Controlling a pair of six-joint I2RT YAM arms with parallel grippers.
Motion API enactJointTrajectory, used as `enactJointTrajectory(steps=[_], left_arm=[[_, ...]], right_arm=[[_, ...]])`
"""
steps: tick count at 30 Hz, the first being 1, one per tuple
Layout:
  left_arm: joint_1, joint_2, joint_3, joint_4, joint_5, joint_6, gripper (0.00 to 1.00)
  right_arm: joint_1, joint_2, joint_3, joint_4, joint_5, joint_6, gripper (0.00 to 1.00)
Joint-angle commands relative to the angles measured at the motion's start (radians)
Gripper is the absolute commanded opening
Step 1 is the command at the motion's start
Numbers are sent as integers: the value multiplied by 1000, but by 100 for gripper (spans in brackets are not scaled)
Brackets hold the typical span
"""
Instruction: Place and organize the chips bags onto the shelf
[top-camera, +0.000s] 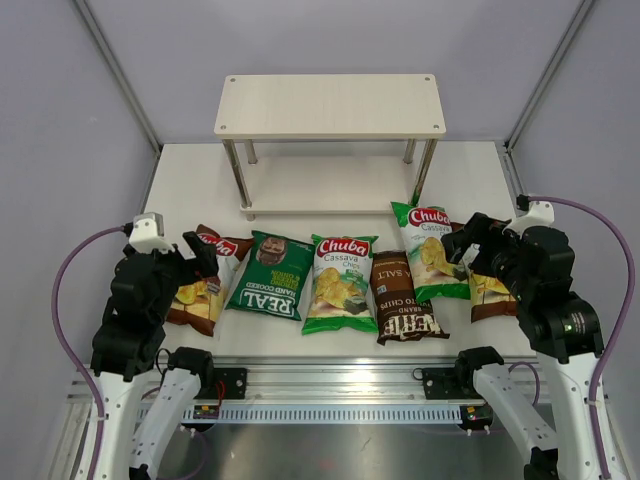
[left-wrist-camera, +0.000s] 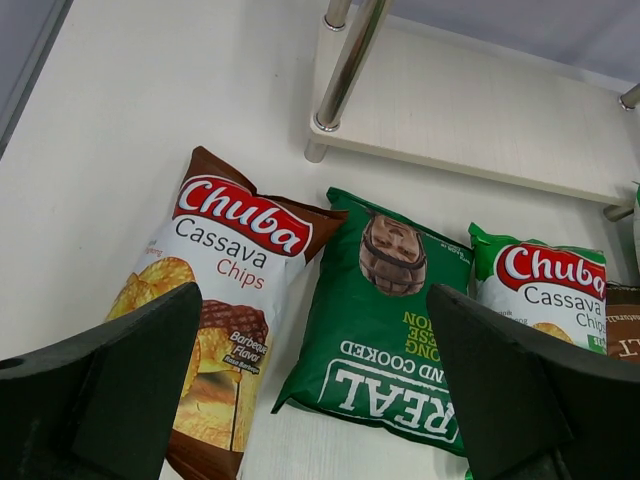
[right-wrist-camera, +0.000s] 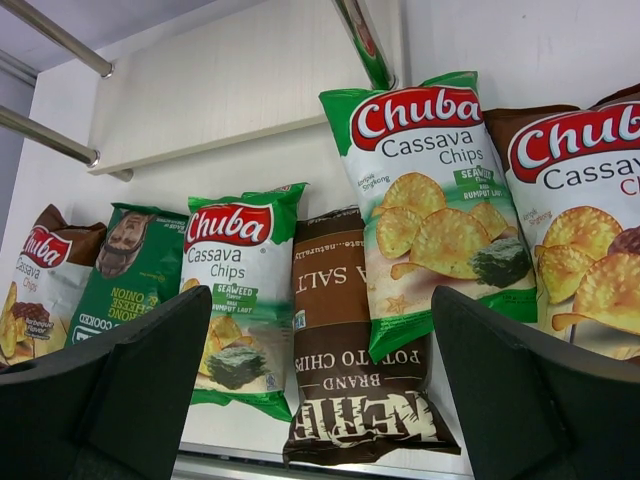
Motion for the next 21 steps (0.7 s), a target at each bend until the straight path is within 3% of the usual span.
enactJointTrajectory(steps=[1,6,8,11,14,15,17,21], left_arm=[[-4,17,-7,49,-12,-22,99],[-4,26,-3,39,-43,-102,99],[-6,34,1,48,10,-81,99],[-9,78,8,81,185,-61,99],[-9,182,28,128,377,-113,99],[-9,251,28,154,508,-130,99],[-35,322,14,250,602,-183,99],[-252,503,66,286,439,-197,99]], right_arm=[[8,-16,-9,57,10,14,100],[8,-33,-35,89,-46,20,99],[8,-53,-70,141,-111,24,99],[8,-68,-107,202,-296,47,99],[8,-71,-115,213,-338,73,100],[8,-71,-118,208,-340,80,99],[8,-79,-118,207,-347,86,99],[8,-88,-124,192,-366,87,99]])
